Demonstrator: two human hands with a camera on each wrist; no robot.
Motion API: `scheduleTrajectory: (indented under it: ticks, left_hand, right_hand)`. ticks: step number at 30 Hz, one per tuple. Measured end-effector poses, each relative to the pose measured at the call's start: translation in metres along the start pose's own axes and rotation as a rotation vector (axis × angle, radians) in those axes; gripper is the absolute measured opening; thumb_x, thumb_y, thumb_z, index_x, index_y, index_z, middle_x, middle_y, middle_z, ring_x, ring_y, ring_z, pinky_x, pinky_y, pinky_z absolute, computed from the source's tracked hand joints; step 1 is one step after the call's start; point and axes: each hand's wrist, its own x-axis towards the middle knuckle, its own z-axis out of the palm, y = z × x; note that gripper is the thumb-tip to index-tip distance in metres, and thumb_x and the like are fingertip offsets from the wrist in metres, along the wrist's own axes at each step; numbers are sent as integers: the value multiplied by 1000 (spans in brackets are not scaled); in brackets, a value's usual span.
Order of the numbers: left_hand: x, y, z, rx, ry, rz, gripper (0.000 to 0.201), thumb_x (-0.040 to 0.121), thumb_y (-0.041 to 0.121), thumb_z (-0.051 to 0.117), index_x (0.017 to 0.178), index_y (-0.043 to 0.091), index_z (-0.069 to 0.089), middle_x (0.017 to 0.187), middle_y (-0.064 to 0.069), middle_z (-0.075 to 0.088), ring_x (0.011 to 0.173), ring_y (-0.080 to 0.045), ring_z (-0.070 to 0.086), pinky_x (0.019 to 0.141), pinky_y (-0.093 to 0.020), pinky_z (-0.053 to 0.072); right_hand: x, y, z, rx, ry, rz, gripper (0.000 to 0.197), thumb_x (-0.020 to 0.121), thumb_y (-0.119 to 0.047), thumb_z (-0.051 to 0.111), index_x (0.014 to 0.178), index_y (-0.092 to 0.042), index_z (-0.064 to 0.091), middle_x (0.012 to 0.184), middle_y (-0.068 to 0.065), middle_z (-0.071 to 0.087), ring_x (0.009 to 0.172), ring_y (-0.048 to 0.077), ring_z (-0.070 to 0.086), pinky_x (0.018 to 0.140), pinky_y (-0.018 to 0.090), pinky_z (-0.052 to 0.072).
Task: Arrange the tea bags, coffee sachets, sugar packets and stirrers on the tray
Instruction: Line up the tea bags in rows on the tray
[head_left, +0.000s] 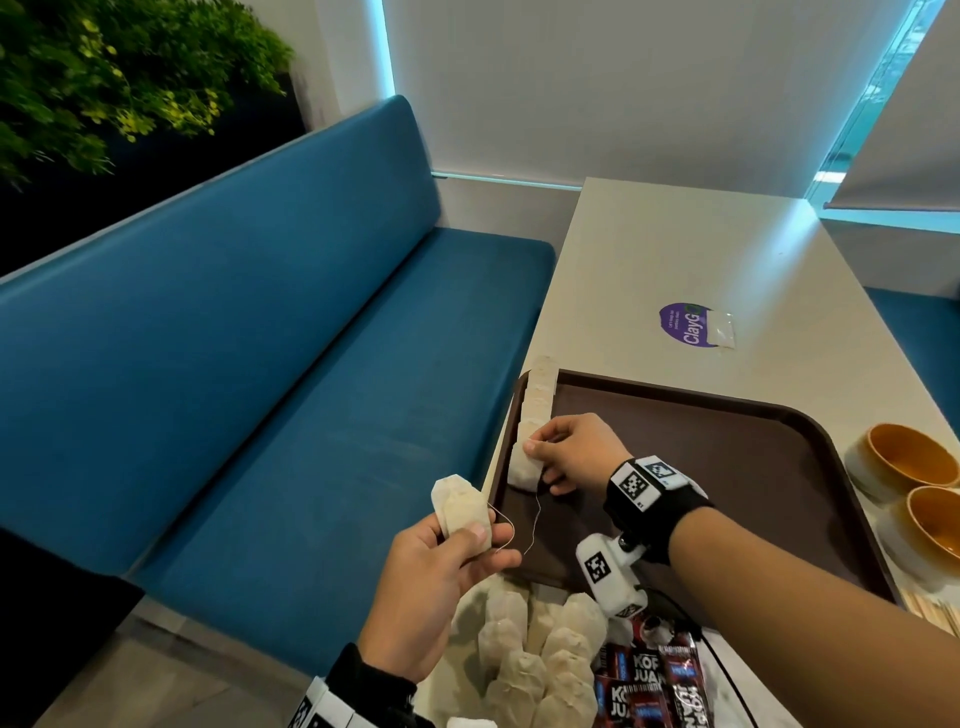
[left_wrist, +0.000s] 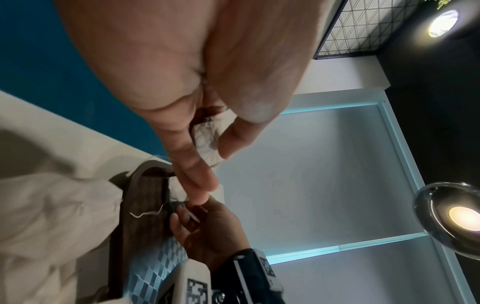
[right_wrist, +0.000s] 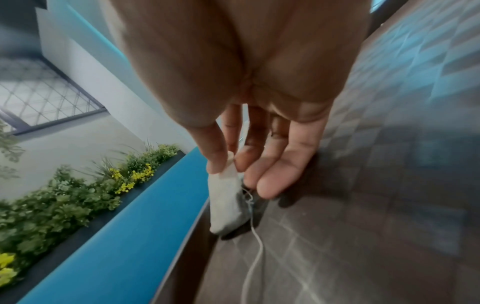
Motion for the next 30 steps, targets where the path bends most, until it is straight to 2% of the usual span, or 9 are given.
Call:
scheduleTrajectory:
  ticks: [5,10,13,18,22,25,28,30]
  left_hand:
    - [1,0,-6,-7,4,3,16,98,0,56,106,-7,69,101,-26,74,86,-39,73,86,-43,56]
    - [0,-2,-6,-10,-9,9,17,98,0,56,106,-8,69,101,-25,75,87,-39,73,86,-42,57]
    - [1,-2,-7,-8,-17,8,17,98,-2,55,108,-7,69,101,-24,75,89,-39,74,85,-41,57]
    - [2,-1,-7,-27,-11,8,29,97,-8,41,105,-11,69,101,-28,73,90,-43,72,91,-48,56]
    - [1,1,-6,-35,-11,8,35,97,-9,34,106,-12,68,102,-29,72,94,-46,72,94,-50,55]
    - [-1,1,-2,-36,-30,18,32,99,-10,38,107,-9,68,104,-28,73,93,-45,73,88,-44,58]
    - [-5,1,4,-35,-64,31,25,101,-6,45,112,-4,67,104,-25,75,93,-42,74,80,-35,62]
    - [-7,1,8,-39,-93,32,22,101,-4,49,113,-6,67,105,-25,75,93,-41,74,81,-35,63]
  right_hand:
    - [7,3,1,-59,61,-12,11,89,-21,80,90,-13,73,78,6,62,60,17,63,54,36,63]
    - [11,2,0,-71,83,-9,13,88,-21,82,89,-13,73,82,6,64,65,17,64,51,31,60]
    - [15,2,1,-82,105,-28,14,86,-21,84,88,-13,73,78,4,63,63,16,63,54,35,62]
    - [15,1,-1,-60,148,-31,21,82,-17,86,94,-16,69,80,3,61,62,16,61,53,33,61]
    - [3,-3,-5,13,180,-63,16,89,-20,80,98,-15,67,81,3,61,59,18,59,61,42,64]
    - [-20,-15,-7,33,158,-120,14,92,-26,77,93,-14,71,79,4,63,58,20,61,67,45,62]
    - [-55,-32,-7,92,62,-190,17,92,-27,76,93,-11,73,76,2,64,58,15,63,66,38,57]
    - [-81,-40,-8,132,-23,-227,17,92,-27,76,95,-11,74,77,-1,67,63,14,65,64,31,54]
